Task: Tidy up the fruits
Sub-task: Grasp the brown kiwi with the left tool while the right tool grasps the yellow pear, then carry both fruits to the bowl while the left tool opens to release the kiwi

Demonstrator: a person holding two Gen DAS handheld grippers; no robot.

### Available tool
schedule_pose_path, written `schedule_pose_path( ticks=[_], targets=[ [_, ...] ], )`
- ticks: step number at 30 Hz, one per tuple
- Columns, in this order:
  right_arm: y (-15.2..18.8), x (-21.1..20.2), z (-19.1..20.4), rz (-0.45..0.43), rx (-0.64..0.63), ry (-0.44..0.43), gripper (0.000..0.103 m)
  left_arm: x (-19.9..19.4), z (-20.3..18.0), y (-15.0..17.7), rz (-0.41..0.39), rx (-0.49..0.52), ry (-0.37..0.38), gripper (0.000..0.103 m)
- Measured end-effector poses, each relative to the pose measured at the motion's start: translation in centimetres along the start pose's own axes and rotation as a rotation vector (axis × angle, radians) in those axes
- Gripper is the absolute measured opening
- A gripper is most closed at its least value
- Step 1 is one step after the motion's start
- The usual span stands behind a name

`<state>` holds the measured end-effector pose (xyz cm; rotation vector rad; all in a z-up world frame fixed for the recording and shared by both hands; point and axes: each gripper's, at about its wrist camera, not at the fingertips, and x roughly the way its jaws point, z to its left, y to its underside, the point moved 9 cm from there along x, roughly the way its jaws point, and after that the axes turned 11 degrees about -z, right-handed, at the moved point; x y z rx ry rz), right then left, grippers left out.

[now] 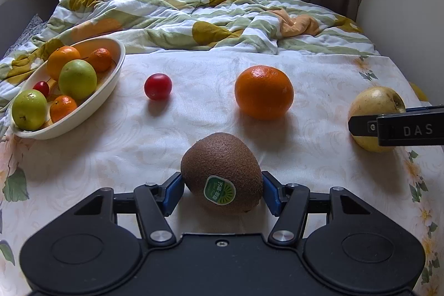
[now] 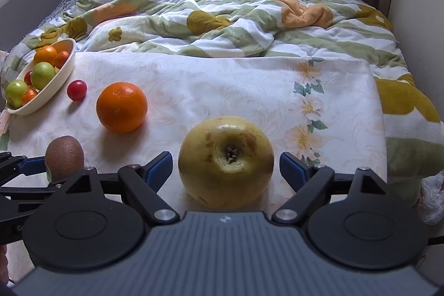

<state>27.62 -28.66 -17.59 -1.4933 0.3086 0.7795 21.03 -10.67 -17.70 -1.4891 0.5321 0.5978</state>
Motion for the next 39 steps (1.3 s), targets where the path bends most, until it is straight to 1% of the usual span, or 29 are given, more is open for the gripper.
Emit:
schedule_pose_path(
  ticks=[3,4,13,20,28,32,39],
  targets=[
    [0.2,0.4,-0.1,0.003,0.004,0.002,0.098,-0.3,0.2,0.2,-0.001,-0.007,0.000,0.064],
    [0.2,0.6,0.0,0.004,0.005,-0.002,0.091,-0.5,0.4,0.2,-0.003,-0.010,-0.001,0.064],
    [0.0,0.2,0.2,-0.008,0.010,-0.004,0.090,-2.1,1.4,0.2,-0.024,-0.041,-0.008,0.064],
    [-0.8,-1.9,2.3,-0.029,-0.010,-0.013,0.090,-5.1,3.0,-1.1,-0.083,-0.084,-0.019,0.064],
    [-2.8,-5.0,6.4,-0.069,-0.032,-0.046,0.090,-9.1,6.7,-3.2,-0.167,-0.133,-0.040,0.064],
    [-4.0,-6.3,9.4,-0.087,-0.045,-0.071,0.090,-10.7,9.3,-4.2,-0.195,-0.152,-0.048,0.064],
    [-5.9,-7.9,15.1,-0.117,-0.039,-0.099,0.090,-12.6,14.6,-6.0,-0.230,-0.144,-0.042,0.064]
  ],
)
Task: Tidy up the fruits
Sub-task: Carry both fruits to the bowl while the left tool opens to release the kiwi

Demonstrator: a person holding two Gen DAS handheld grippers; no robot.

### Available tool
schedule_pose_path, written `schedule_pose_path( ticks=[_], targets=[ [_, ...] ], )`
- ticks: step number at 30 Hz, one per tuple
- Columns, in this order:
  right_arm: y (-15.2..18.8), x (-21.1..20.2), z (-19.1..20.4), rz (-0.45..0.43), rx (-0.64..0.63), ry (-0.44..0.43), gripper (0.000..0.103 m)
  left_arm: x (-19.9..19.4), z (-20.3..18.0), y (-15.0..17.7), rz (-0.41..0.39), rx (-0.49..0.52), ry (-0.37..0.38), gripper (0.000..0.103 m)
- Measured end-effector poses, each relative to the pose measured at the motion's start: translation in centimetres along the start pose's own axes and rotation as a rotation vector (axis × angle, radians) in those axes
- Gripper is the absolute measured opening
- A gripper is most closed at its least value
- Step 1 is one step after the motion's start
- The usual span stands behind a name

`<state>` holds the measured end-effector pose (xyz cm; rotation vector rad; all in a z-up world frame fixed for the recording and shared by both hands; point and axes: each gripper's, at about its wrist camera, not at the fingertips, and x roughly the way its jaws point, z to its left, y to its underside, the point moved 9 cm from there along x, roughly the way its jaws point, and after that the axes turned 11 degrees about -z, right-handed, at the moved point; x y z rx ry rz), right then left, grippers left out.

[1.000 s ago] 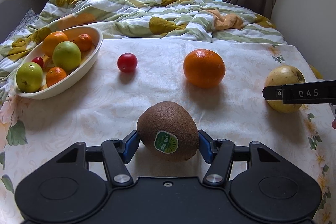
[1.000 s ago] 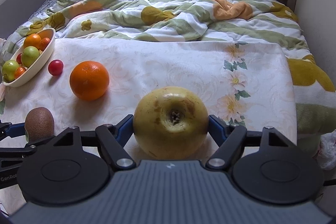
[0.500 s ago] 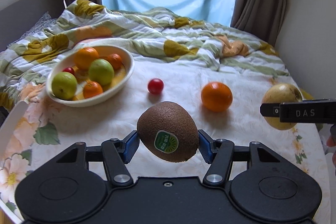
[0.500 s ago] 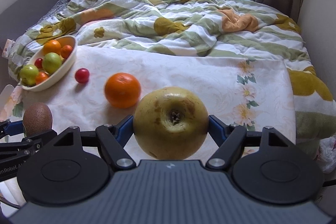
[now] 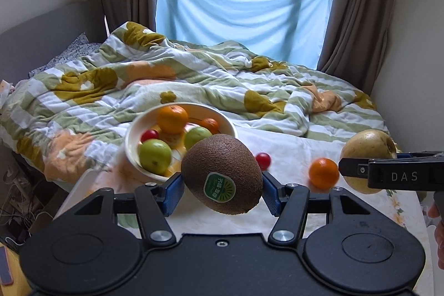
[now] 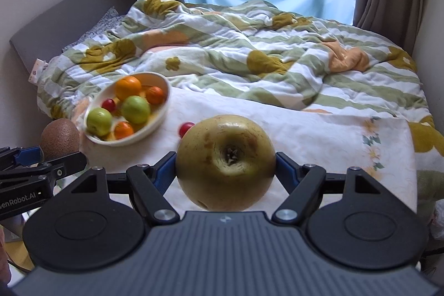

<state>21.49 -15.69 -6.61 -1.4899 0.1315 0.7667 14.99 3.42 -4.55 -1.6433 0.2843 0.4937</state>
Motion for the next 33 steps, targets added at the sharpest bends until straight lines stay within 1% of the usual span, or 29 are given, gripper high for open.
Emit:
schedule_pose_path(
  ticks=[5,9,17,24,33],
  targets=[
    [-0.9,0.6,3.9,-0.007,0.030,0.007,0.090,0.7,3.4,-1.5,0.005,0.024,0.023,0.064],
    [-1.7,1.9,6.6,-0.004,0.057,0.020,0.090,1.9,6.2,-2.4,0.015,0.037,0.041,0.064],
    [-3.1,5.2,10.7,-0.006,0.097,0.064,0.090,6.1,10.5,-4.0,0.038,0.071,0.091,0.064],
    [-3.7,8.4,12.1,0.005,0.136,0.128,0.090,11.3,12.7,-4.3,0.091,0.113,0.156,0.064],
    [-3.2,11.5,12.3,0.034,0.194,0.226,0.090,16.8,13.4,-3.6,0.159,0.162,0.232,0.064]
  ],
)
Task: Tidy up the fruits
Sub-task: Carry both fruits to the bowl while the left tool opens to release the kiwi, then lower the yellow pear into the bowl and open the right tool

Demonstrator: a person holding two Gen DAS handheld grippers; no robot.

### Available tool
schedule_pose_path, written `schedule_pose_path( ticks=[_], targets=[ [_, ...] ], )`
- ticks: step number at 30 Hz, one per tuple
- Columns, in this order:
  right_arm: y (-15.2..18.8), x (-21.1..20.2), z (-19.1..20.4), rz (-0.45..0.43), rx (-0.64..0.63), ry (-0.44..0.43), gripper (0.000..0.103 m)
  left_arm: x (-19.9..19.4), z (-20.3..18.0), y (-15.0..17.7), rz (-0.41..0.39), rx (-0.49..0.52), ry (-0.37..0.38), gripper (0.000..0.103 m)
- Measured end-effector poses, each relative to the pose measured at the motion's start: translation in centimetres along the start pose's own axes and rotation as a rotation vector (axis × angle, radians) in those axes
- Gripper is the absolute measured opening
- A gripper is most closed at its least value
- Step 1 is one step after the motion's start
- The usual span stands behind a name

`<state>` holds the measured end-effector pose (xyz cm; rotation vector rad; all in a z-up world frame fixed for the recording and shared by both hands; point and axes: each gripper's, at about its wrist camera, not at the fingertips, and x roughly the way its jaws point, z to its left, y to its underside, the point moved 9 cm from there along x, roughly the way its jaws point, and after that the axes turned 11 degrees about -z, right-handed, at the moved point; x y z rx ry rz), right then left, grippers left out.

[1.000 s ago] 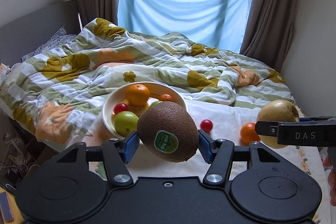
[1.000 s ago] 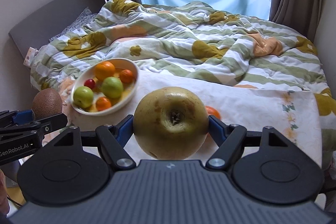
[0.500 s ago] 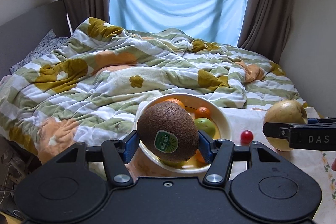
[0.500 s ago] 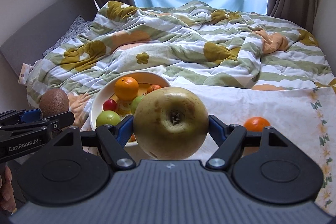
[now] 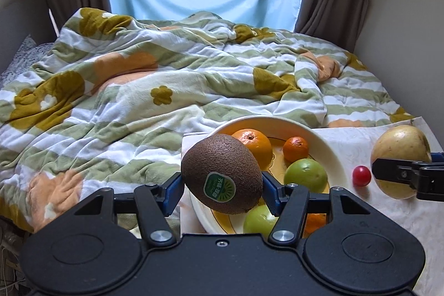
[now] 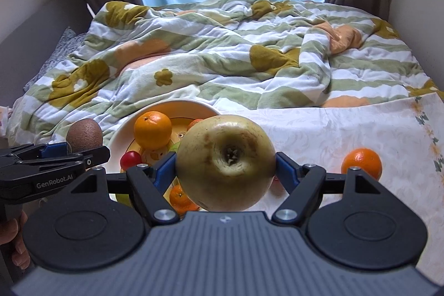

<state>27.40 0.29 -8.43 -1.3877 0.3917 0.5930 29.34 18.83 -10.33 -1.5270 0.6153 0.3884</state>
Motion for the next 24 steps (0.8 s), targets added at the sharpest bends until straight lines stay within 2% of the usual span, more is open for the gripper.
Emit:
schedule_pose_path(
  ticks=[7,12,14,15,16,24],
  targets=[
    [0.1,1.1,-0.3,0.016,0.018,0.051,0.090,3.1,0.6,0.1,0.041,0.011,0.048,0.064],
    [0.2,1.6,-0.4,0.027,0.020,0.070,0.090,3.9,0.4,0.3,0.047,0.030,0.059,0.064],
    [0.1,1.7,-0.3,0.027,0.020,0.071,0.090,3.7,0.4,-0.2,0.013,0.040,0.049,0.079],
    [0.1,1.7,-0.3,0.028,0.020,0.070,0.090,3.5,0.4,-0.4,-0.004,0.043,0.043,0.094],
    [0.1,1.7,-0.3,0.028,0.020,0.070,0.090,3.2,0.4,-0.7,-0.023,0.044,0.037,0.098],
    [-0.7,1.9,0.2,0.024,-0.011,0.024,0.090,0.3,0.8,-0.2,-0.023,-0.016,-0.014,0.098]
  ],
)
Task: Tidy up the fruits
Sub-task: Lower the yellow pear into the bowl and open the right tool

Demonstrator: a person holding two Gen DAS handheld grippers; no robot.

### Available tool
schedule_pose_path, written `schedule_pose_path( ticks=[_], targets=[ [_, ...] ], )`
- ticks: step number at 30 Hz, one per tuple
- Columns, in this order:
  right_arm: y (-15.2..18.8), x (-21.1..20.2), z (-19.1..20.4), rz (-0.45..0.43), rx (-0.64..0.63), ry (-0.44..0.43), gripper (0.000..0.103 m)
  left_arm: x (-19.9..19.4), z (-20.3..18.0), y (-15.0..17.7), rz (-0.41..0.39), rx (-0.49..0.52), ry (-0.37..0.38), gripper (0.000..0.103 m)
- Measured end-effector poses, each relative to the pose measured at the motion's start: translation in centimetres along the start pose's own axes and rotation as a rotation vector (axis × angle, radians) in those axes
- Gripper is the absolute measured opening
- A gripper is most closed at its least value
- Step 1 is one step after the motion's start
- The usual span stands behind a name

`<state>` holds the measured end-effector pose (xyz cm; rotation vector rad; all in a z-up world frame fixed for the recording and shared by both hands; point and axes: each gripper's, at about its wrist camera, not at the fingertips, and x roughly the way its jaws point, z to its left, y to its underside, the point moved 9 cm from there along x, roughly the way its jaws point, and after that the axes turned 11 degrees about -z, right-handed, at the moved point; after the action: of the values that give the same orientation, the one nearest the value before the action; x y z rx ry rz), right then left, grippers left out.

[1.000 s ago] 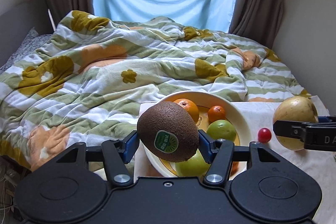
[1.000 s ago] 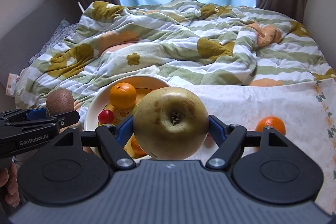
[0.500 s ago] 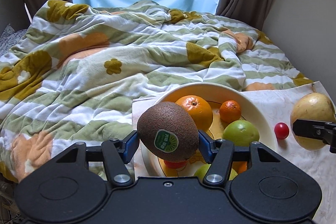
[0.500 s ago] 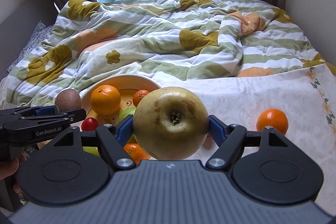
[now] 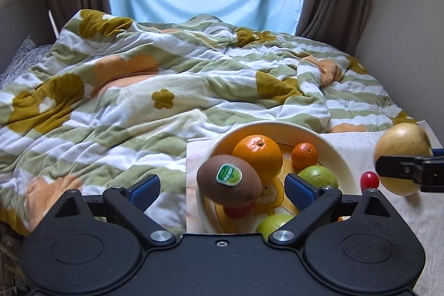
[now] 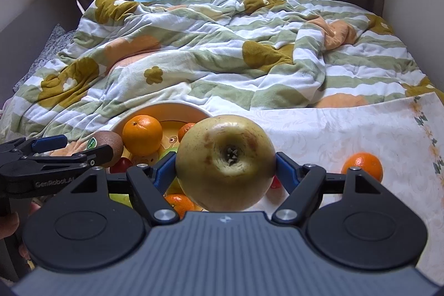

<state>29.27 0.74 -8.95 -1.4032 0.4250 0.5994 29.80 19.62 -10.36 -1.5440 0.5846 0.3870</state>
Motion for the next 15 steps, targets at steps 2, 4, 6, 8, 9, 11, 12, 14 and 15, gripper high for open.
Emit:
schedule_pose_path(
  ticks=[2,4,6,8,9,11,12,14,15],
  targets=[
    [0.0,0.1,0.3,0.001,-0.013,-0.023,0.090,-1.2,0.0,0.3,0.002,-0.011,-0.016,0.098],
    [-0.1,0.3,0.8,0.005,-0.027,-0.049,0.090,-2.2,-0.1,0.7,0.003,-0.024,-0.027,0.098],
    [-0.1,0.5,1.3,0.011,-0.042,-0.076,0.090,-3.2,-0.4,1.2,0.005,-0.028,-0.039,0.098],
    [0.0,0.8,2.1,0.016,-0.060,-0.107,0.090,-3.9,-0.5,1.8,0.008,-0.028,-0.059,0.098],
    [0.0,0.9,2.5,0.019,-0.070,-0.123,0.090,-4.3,-0.5,2.0,0.010,-0.030,-0.069,0.098],
    [0.2,1.3,3.4,0.023,-0.094,-0.153,0.090,-4.9,-0.4,2.4,0.010,-0.038,-0.086,0.098],
    [0.2,1.5,3.8,0.025,-0.106,-0.166,0.090,-5.3,-0.3,2.6,0.006,-0.043,-0.095,0.098],
    [0.4,1.8,4.8,0.025,-0.132,-0.194,0.090,-5.9,-0.1,3.0,0.002,-0.052,-0.114,0.098],
    [0.6,2.0,5.2,0.021,-0.146,-0.208,0.090,-6.1,0.1,3.1,0.001,-0.056,-0.125,0.098]
  ],
)
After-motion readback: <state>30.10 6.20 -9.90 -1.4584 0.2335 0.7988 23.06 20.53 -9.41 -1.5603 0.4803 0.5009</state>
